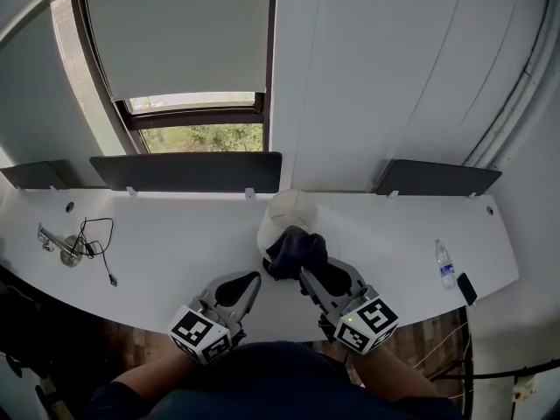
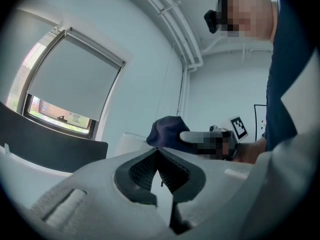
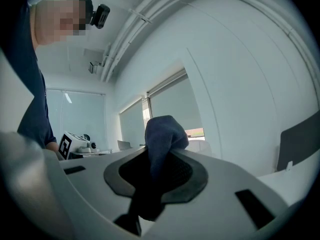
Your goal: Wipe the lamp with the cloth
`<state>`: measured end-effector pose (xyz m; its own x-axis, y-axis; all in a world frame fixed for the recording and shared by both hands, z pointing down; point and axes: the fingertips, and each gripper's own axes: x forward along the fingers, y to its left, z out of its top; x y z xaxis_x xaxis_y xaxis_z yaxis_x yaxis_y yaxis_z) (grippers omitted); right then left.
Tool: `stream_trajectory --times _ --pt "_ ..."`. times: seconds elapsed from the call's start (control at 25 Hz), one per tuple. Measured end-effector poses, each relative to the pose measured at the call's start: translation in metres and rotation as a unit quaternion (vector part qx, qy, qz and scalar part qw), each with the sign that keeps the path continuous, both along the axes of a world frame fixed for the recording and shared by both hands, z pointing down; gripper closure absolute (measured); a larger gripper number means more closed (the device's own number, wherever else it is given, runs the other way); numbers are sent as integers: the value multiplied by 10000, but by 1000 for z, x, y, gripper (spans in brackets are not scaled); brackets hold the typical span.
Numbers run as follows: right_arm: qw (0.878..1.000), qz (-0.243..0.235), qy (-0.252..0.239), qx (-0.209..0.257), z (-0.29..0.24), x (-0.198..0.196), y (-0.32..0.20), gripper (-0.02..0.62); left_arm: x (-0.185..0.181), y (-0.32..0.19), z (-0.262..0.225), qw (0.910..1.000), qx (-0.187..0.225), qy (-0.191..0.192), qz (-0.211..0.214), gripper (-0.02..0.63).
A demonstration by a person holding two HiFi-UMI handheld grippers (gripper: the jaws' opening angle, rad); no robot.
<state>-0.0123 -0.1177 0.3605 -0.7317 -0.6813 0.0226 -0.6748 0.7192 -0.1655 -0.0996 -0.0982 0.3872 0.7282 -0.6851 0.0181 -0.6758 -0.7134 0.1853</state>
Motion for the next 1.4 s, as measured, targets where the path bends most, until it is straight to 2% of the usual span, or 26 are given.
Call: stream_trajectory --times 0.2,0.6,1.4 --pt "9999 -89 -31 -38 3 -8 15 508 2 9 -12 9998 19 181 75 603" --pt "9991 -242 69 -350 33 -24 35 508 16 17 -7 9996 -66 164 237 603" --pt "9987 -272 220 -358 44 -25 37 508 27 15 -4 9993 -50 74 367 603"
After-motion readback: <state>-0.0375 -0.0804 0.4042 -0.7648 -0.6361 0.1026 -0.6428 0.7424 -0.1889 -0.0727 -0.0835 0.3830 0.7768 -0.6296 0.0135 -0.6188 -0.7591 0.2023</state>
